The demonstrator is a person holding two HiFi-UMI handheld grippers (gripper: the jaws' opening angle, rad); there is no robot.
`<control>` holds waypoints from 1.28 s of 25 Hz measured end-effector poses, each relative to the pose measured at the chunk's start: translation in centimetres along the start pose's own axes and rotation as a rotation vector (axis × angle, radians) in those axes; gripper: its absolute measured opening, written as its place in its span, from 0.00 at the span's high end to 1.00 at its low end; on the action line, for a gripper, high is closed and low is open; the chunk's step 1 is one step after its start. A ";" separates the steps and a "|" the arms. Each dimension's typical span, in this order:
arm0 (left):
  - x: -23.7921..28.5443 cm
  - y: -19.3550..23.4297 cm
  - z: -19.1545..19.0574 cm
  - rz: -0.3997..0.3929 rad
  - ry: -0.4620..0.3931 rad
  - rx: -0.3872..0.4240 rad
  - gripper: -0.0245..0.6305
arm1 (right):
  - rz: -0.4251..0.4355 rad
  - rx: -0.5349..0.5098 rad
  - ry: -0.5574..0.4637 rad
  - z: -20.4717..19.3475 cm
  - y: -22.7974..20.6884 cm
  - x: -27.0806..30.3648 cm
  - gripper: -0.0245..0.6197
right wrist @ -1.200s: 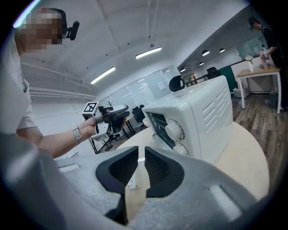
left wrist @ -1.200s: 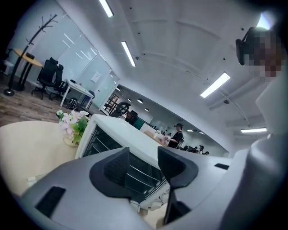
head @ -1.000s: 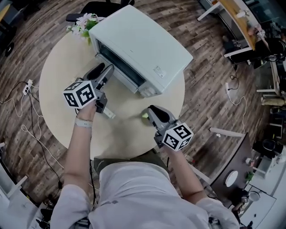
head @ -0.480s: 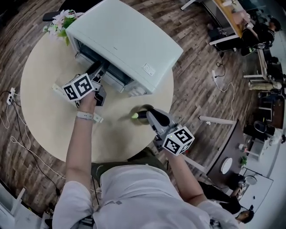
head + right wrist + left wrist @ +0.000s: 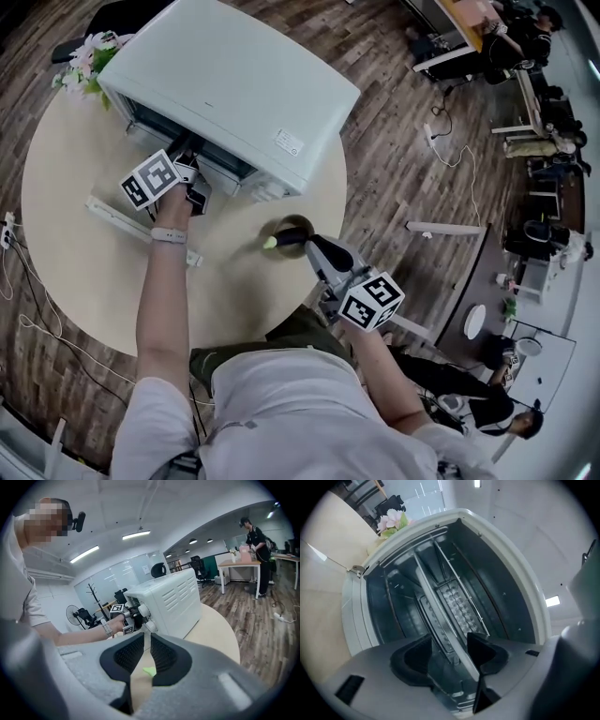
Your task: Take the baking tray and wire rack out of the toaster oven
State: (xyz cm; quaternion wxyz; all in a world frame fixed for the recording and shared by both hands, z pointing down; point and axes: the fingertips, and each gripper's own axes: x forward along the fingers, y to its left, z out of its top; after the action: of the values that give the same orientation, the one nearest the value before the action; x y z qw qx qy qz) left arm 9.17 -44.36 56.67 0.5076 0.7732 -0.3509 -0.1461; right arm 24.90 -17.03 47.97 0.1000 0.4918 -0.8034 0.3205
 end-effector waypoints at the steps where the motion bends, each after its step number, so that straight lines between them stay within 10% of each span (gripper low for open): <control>1: 0.2 0.0 0.0 -0.006 0.000 -0.009 0.63 | -0.011 0.007 -0.003 -0.1 0.0 -0.2 0.89; 13: 0.8 -0.4 0.0 -0.119 -0.066 -0.273 0.81 | -0.067 0.035 -0.028 -1.5 1.1 -1.8 0.89; 32: -4.9 0.6 -1.1 -0.117 -0.051 -0.360 0.83 | -0.113 0.105 -0.075 -4.8 4.5 -4.4 0.89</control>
State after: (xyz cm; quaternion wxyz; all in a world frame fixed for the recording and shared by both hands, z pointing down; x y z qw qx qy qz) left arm 6.13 -40.33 57.03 0.6195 0.6849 -0.2862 -0.2553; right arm 22.54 -9.46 47.72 0.0620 0.5523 -0.7597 0.3374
